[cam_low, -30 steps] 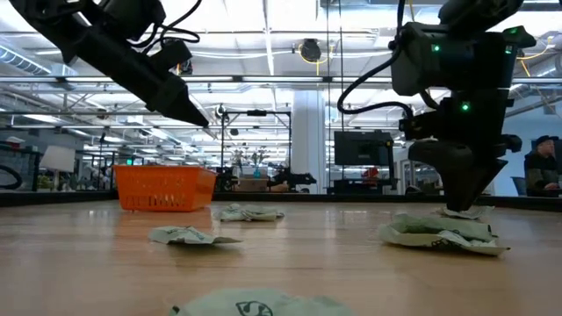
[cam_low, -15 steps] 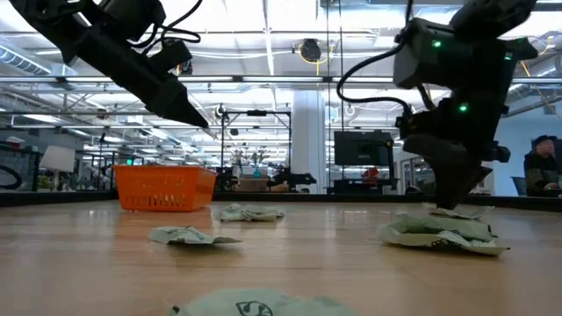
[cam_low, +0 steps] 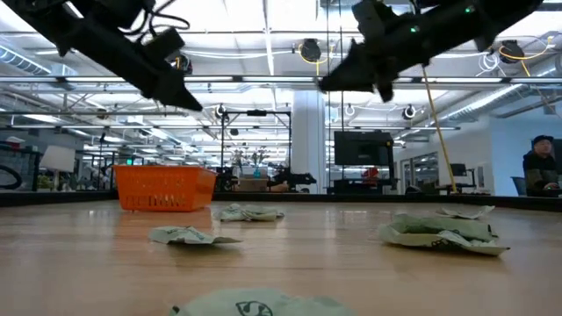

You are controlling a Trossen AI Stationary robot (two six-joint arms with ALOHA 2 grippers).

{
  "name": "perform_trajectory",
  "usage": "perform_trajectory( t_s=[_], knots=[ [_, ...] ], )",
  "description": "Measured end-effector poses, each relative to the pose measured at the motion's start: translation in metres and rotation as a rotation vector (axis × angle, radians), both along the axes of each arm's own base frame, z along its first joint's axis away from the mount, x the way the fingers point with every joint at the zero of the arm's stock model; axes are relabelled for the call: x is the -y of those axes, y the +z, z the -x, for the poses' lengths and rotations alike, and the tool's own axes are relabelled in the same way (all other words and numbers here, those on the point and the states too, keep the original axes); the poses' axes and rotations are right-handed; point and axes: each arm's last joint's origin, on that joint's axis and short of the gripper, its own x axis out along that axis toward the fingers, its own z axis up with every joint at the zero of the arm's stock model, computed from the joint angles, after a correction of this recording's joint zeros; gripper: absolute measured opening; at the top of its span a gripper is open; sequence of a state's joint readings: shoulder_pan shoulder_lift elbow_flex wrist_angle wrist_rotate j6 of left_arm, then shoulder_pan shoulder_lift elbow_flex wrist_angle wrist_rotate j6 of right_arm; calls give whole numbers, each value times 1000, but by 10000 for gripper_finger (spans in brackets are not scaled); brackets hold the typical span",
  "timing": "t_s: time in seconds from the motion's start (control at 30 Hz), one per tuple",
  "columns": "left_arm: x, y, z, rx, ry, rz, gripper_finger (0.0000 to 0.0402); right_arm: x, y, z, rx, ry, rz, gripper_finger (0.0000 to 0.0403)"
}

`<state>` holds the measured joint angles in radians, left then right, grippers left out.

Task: Pick and place Stevia / Truvia into bins
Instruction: Put the green stevia packet into the orange bin

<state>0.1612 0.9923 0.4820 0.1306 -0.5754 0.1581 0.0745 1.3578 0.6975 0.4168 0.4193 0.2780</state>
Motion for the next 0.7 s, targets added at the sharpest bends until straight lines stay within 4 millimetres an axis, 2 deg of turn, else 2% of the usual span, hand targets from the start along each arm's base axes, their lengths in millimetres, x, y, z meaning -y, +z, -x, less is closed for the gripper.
perform_trajectory(
  t_s=[0.2, 0.37, 0.5, 0.7],
  knots=[
    [3, 25, 19, 139, 3, -23, 154, 21, -5, -23, 179, 92, 30, 1],
    [5, 37, 31, 212, 3, -35, 154, 38, -20, -47, 217, 175, 7, 0],
    [5, 39, 33, 226, 2, -36, 154, 46, -19, -78, 203, 243, 22, 0],
    [5, 36, 34, 195, 2, -30, 154, 55, -18, -132, 57, 322, 84, 0]
  ],
)
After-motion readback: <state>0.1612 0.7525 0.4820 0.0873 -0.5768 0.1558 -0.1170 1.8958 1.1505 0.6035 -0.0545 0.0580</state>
